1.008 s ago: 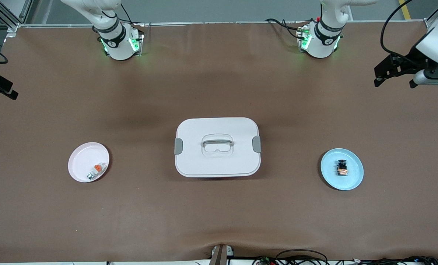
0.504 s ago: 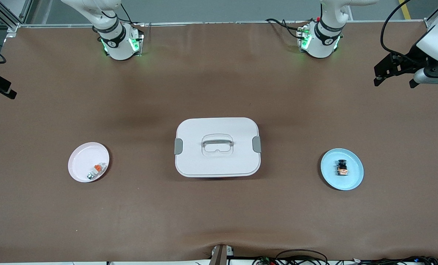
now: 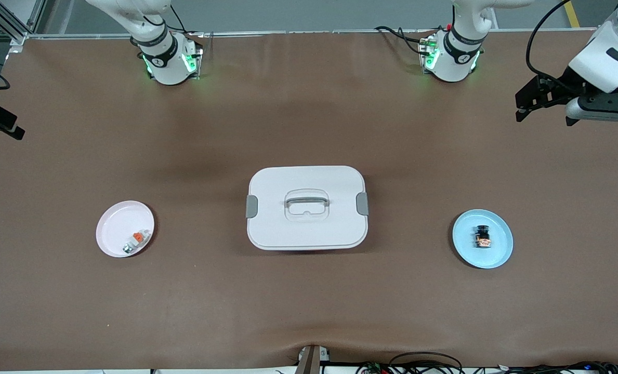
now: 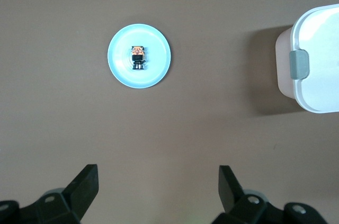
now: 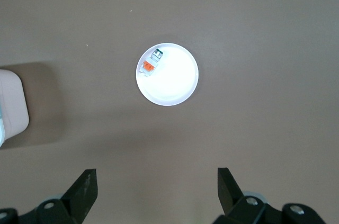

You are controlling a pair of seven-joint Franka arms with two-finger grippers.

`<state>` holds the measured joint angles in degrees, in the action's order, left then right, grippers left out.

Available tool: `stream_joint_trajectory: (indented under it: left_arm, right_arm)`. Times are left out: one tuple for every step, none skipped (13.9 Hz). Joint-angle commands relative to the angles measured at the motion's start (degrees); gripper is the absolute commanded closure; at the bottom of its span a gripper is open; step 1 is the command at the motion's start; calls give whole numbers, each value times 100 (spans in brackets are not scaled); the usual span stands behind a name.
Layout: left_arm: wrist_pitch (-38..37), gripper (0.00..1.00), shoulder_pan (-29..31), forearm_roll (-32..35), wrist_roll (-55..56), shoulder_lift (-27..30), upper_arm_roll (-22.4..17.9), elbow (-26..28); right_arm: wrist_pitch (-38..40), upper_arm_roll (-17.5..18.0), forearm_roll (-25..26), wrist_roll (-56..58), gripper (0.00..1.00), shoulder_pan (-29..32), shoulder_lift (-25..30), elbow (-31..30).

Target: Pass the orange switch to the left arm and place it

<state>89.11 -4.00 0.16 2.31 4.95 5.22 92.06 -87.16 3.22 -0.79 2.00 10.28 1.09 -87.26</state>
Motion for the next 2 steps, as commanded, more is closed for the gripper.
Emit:
stream_joint_trajectory:
  left_arm:
    - [-288,0,31,-16,-11,-82,6,-293]
    - [-341,0,40,-16,-11,-82,6,-337]
  right_arm:
    - [85,21,18,265,0,18,58,7]
    - [103,21,27,266,0,9,58,7]
